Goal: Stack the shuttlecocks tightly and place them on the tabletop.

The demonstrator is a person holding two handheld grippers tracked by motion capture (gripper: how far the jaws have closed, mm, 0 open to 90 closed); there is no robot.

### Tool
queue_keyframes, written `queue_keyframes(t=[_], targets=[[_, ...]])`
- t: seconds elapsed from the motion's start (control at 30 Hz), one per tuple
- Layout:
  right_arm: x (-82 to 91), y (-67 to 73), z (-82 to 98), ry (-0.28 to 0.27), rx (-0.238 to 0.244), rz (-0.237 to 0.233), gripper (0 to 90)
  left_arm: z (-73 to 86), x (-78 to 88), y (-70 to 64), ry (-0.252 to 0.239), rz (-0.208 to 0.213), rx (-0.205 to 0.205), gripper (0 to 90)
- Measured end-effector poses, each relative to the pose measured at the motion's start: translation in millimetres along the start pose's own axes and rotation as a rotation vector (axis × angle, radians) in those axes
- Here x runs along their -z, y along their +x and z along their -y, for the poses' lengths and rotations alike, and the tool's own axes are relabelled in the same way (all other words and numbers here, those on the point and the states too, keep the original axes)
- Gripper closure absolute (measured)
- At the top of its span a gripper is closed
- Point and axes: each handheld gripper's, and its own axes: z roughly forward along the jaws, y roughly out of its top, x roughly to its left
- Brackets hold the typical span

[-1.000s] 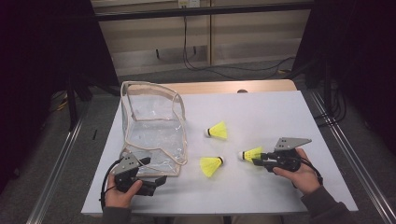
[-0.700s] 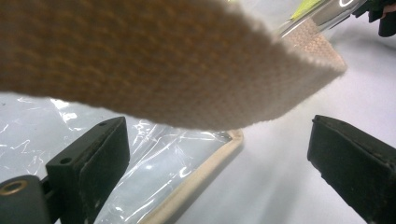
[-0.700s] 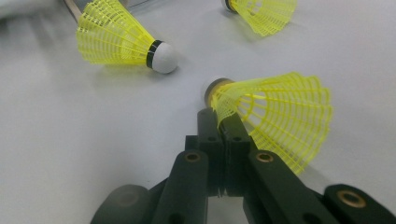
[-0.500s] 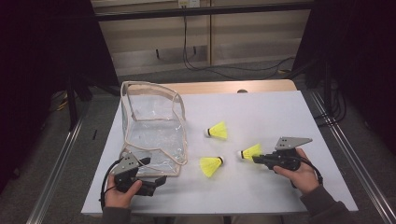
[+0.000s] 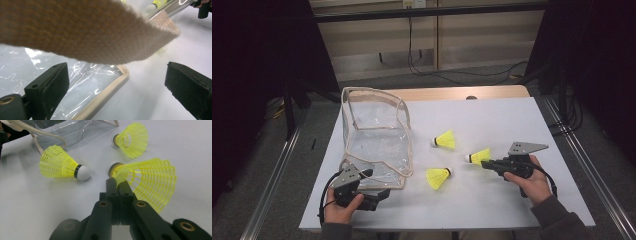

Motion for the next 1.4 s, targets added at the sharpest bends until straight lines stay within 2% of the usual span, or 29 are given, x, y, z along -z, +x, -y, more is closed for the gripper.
queue_keyframes(t=[0.57, 1.4], targets=[[-6.6, 0.6, -5.2, -0.022, -0.01, 0.017, 89.2, -0.4, 0.3, 0.5, 0.001, 0.003, 0.002, 5.3], [-13.2, 0.2, -15.0, -0.022, -0.006, 0.025, 89.2, 0.4, 0.5, 1.5, -0.001, 0.006, 0.006, 5.2]])
